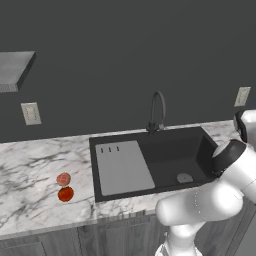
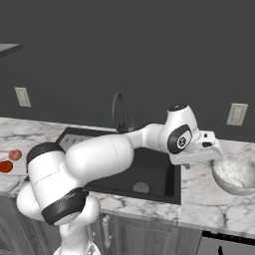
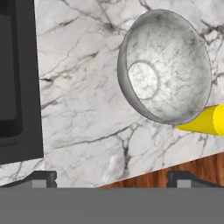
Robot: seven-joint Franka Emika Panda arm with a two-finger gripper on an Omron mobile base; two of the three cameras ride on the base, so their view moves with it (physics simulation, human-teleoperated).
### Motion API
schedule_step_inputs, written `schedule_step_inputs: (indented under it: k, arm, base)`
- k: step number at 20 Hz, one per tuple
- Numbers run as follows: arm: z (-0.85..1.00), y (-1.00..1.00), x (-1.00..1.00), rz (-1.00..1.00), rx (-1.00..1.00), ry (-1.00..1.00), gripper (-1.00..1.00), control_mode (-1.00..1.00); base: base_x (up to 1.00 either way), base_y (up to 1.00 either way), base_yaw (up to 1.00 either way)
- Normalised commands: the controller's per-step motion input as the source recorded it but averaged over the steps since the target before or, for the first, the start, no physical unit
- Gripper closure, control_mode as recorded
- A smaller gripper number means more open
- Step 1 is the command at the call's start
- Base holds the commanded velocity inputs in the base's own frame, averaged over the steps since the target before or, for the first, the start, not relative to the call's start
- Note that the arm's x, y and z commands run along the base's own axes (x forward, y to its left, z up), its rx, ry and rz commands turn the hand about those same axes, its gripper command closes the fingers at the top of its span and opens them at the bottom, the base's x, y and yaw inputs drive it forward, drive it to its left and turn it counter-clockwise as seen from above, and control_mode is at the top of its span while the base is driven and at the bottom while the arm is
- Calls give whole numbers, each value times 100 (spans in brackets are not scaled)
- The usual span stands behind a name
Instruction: Remove the tomato and peach from the sink. Then move the bowl and cup from the counter to the sink for washing.
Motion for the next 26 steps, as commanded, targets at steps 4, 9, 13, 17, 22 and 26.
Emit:
schedule_step_inputs:
  k: [4,9,13,17,22,26]
  arm:
    - [-13,-11,10,0,0,0,-100,-100]
    - [-12,-11,11,1,0,0,-100,-100]
    - [-11,-10,12,2,0,-2,-100,-100]
    - [-11,-9,12,3,1,-5,-100,-100]
    - [-11,-9,13,2,0,-4,-100,-100]
    - [-10,-9,13,2,0,-5,-100,-100]
  base:
    - [0,0,0]
    - [0,0,0]
    - [0,0,0]
    - [0,0,0]
    - [0,0,0]
    - [0,0,0]
